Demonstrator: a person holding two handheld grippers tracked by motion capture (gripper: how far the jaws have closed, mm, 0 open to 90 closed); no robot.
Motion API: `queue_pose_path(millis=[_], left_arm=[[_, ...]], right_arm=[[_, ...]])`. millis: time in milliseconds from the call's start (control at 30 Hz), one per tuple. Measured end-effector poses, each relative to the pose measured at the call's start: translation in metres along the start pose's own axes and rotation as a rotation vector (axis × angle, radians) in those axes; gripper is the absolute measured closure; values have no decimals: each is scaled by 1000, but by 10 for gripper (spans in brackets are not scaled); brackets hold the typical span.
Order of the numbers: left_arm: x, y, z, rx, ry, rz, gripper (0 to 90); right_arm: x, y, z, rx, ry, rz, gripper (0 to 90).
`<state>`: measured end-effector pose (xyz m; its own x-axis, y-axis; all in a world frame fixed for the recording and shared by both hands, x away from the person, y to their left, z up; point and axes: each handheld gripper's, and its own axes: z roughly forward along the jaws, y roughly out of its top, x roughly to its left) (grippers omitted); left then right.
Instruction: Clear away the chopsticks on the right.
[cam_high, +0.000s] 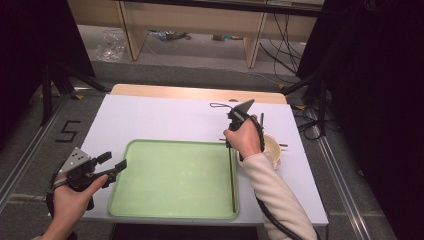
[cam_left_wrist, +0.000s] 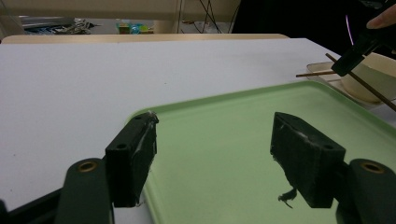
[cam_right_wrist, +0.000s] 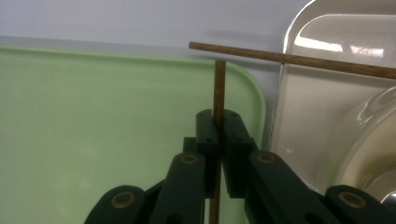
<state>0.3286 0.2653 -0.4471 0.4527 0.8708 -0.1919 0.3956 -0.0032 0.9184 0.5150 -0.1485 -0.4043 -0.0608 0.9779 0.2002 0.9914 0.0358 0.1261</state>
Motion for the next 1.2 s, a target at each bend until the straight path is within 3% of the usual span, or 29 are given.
queue_pose_path(millis=[33, 67, 133, 200, 233, 267, 333, 367, 400, 433, 500, 533, 567, 600, 700, 800, 900, 933, 967, 1000, 1033, 1067, 1100, 1200], left_arm=[[0, 0, 0, 1, 0, 0, 313], [0, 0, 0, 0, 0, 1, 313], [0, 0, 0, 0, -1, 1, 313], [0, 0, 0, 0, 0, 0, 313], [0, 0, 0, 0, 0, 0, 313], [0, 0, 0, 1, -1, 0, 313], [0, 0, 0, 1, -1, 1, 313], [0, 0, 0, 1, -1, 1, 313], [0, 0, 0, 1, 0, 1, 313], [0, 0, 0, 0, 0, 0, 313], [0, 0, 0, 1, 0, 0, 313], [0, 0, 0, 1, 0, 0, 313], [0, 0, 0, 1, 0, 0, 313], [0, 0, 0, 1, 0, 0, 313], [0, 0, 0, 1, 0, 0, 313], [0, 0, 0, -1, 2, -1, 313], [0, 0, 0, -1, 2, -2, 313], [0, 0, 0, -1, 1, -1, 312], [0, 0, 0, 0, 1, 0, 312], [0, 0, 0, 1, 0, 0, 312], [0, 0, 0, 2, 0, 0, 312], [1, 0, 0, 1, 1, 0, 312], [1, 0, 0, 1, 2, -1, 312], [0, 0, 0, -2, 5, -16, 312]], right_arm=[[0, 0, 2, -2, -2, 4, 876], [-3, 1, 4, 3, 0, -27, 876], [-2, 1, 5, 28, -18, -3, 876], [-4, 1, 10, 7, -10, -25, 876], [-2, 1, 11, 23, -14, 4, 876], [-4, 1, 14, 11, -10, -25, 876], [1, 1, 14, 38, -16, 47, 876], [-3, 0, 17, 20, -24, -5, 876], [-5, 1, 18, 23, -27, -21, 876], [-2, 1, 17, 41, -32, 16, 876], [-5, 2, 20, 32, -37, -15, 876], [-6, 2, 23, -2, -24, -30, 876], [-4, 2, 22, 20, -35, 2, 876], [-6, 2, 24, 15, -39, -23, 876], [-7, 2, 28, 31, -41, -27, 875], [-3, 3, 32, 63, -48, 42, 875], [-4, 2, 36, 54, -63, 27, 875], [-3, 3, 36, 56, -54, 45, 875], [-6, 3, 38, 47, -50, 16, 875], [-4, 3, 37, 57, -51, 54, 874], [-3, 3, 38, 57, -61, 55, 874], [-5, 3, 39, 59, -61, 36, 874], [-11, 3, 41, 38, -62, -37, 874], [-10, 3, 42, 46, -64, -31, 873]])
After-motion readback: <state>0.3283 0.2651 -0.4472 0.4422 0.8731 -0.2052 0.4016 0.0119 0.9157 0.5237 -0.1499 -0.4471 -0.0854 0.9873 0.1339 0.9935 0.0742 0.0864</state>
